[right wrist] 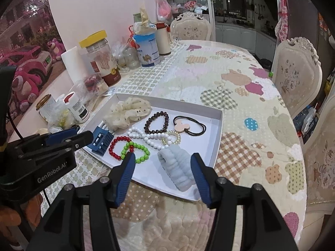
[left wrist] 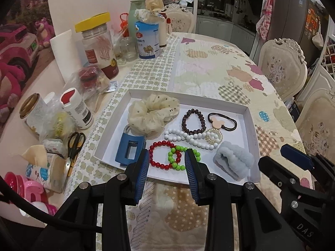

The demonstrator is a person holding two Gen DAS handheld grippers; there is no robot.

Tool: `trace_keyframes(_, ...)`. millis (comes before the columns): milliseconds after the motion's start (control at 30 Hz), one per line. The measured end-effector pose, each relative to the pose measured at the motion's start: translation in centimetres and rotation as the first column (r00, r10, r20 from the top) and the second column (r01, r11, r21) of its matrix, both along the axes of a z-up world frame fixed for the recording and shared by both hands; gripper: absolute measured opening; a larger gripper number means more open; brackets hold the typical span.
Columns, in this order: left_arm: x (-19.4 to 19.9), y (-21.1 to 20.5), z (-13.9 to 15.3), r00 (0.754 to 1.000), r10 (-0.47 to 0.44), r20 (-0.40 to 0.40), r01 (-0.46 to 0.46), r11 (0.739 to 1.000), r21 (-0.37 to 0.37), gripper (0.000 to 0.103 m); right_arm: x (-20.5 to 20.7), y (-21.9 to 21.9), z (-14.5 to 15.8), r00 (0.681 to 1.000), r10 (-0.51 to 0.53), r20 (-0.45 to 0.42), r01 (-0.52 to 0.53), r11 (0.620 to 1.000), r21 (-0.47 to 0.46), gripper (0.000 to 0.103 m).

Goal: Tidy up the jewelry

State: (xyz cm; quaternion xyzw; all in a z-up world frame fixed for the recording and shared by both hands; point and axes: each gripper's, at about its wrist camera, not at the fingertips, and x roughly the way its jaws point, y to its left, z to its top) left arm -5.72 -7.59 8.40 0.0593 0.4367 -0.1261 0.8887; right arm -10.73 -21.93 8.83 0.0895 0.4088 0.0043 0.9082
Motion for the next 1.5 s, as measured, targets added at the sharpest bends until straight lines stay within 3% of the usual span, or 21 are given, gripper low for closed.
trace_keyframes(633, -1.9, 1.2, 1.8, 0.998, 0.029, 0.061, -0.03, 0.999, 0.012, 0.025, -0.9, 0.6, 1.0, 1.0, -0.007, 0.026, 0.007, 1.0, -0.005, 0.06)
trace_keyframes(1500, -1.8, 1.6, 1.8, 0.997, 0.029, 0.067, -0.031, 0.999, 0.023, 0.025, -0.7, 1.0, 1.0, 1.0, -0.012, 0.011, 0.012, 1.0, -0.01, 0.06)
